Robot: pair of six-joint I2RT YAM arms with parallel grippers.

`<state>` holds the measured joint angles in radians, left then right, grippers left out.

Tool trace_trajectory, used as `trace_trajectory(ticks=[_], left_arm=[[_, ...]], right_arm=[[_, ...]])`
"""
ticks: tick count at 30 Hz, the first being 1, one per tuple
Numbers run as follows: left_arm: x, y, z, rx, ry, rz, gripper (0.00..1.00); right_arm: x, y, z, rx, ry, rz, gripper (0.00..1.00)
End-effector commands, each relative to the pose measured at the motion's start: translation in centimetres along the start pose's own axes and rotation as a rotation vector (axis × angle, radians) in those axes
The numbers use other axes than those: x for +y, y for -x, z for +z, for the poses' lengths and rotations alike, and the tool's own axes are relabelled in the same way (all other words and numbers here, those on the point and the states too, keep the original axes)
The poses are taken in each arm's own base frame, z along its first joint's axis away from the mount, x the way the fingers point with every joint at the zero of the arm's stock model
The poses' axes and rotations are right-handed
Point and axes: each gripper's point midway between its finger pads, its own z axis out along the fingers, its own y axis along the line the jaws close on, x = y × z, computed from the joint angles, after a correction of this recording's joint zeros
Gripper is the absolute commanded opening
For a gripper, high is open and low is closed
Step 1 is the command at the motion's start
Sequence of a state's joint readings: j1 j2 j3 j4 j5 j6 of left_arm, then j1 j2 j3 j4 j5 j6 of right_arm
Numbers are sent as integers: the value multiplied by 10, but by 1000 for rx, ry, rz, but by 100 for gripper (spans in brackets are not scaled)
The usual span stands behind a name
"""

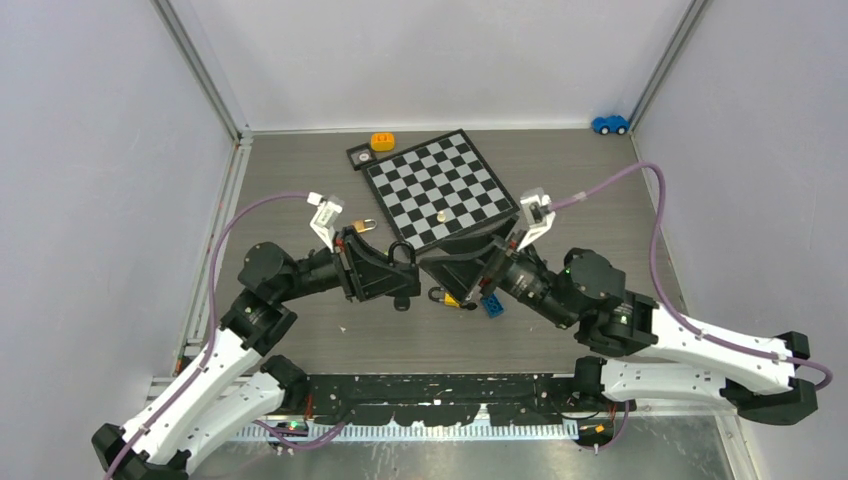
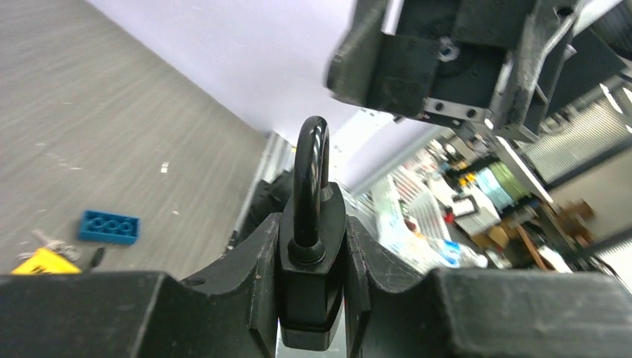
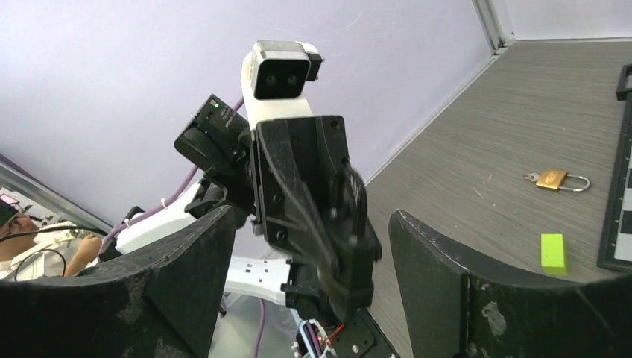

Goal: Lock with the key
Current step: Lock the lock.

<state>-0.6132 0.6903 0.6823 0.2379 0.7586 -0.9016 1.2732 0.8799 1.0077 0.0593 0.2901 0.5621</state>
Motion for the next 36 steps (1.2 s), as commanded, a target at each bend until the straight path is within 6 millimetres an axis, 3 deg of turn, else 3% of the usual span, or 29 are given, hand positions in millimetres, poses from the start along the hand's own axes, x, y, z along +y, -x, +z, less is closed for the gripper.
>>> trace_trajectory(ticks=[1, 6, 12, 20, 27, 36], left_arm=[[-18, 57, -11, -233, 93, 137, 0], [-21, 91, -30, -422, 187, 158, 0], [-38, 105, -31, -472, 139, 142, 0], [-55, 108, -34, -464, 107, 139, 0], [-59, 104, -30, -445, 71, 109, 0], [-65, 105, -29, -444, 38, 103, 0]], right_arm=[[-6, 2, -18, -26, 14, 18, 79], [18, -24, -20, 75, 162, 65, 76], [28, -57, 4, 169, 212, 114, 74], [40, -62, 17, 162, 274, 133, 70], [49, -51, 20, 106, 326, 128, 59], [31, -49, 30, 92, 230, 128, 53]])
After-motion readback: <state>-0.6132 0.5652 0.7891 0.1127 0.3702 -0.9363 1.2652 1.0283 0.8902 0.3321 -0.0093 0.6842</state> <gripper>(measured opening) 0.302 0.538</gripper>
